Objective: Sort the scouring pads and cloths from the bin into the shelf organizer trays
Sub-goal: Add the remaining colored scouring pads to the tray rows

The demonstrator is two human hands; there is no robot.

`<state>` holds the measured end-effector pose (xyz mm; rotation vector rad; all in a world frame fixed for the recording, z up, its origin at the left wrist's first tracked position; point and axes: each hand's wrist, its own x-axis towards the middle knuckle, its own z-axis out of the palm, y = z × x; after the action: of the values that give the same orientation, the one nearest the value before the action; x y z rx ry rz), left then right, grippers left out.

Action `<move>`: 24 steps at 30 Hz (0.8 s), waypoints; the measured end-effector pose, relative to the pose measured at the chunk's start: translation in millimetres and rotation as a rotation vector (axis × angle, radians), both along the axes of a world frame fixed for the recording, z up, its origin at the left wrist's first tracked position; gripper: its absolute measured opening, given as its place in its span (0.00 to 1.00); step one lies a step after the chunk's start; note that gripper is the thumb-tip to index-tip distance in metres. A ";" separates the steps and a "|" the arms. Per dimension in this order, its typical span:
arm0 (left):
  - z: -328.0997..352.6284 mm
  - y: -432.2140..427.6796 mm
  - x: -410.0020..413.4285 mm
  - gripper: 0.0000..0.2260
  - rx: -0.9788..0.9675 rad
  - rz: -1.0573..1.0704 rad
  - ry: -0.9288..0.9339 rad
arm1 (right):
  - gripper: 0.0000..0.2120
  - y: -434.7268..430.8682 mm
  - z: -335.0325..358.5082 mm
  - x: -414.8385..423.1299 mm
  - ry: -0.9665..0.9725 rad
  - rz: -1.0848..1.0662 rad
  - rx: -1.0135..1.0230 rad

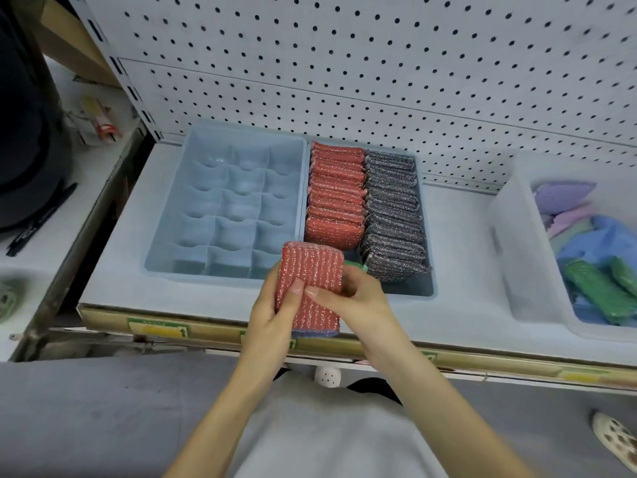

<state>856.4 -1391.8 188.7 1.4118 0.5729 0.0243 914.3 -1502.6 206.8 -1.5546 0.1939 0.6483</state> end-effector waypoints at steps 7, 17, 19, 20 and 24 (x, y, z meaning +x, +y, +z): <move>-3.6 15.8 0.9 0.16 -0.082 0.176 -0.030 | 0.09 -10.3 3.8 14.6 0.267 -0.201 0.266; -12.7 52.1 -9.0 0.22 -0.141 0.365 0.026 | 0.14 -20.9 4.9 103.2 -0.717 0.310 -0.635; -13.8 53.0 -10.8 0.19 -0.140 0.375 0.037 | 0.12 -13.2 -7.0 105.0 -0.855 0.470 -0.807; -14.0 53.0 -12.0 0.18 -0.134 0.375 0.039 | 0.11 -11.6 -11.8 105.4 -0.914 0.500 -0.847; -16.4 53.9 -18.8 0.15 -0.125 0.385 0.055 | 0.09 -15.5 -13.9 107.9 -1.041 0.524 -0.882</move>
<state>837.6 -1337.9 172.3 1.1670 0.8710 0.2535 1022.2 -1518.2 192.9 -2.6317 -0.8435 0.0290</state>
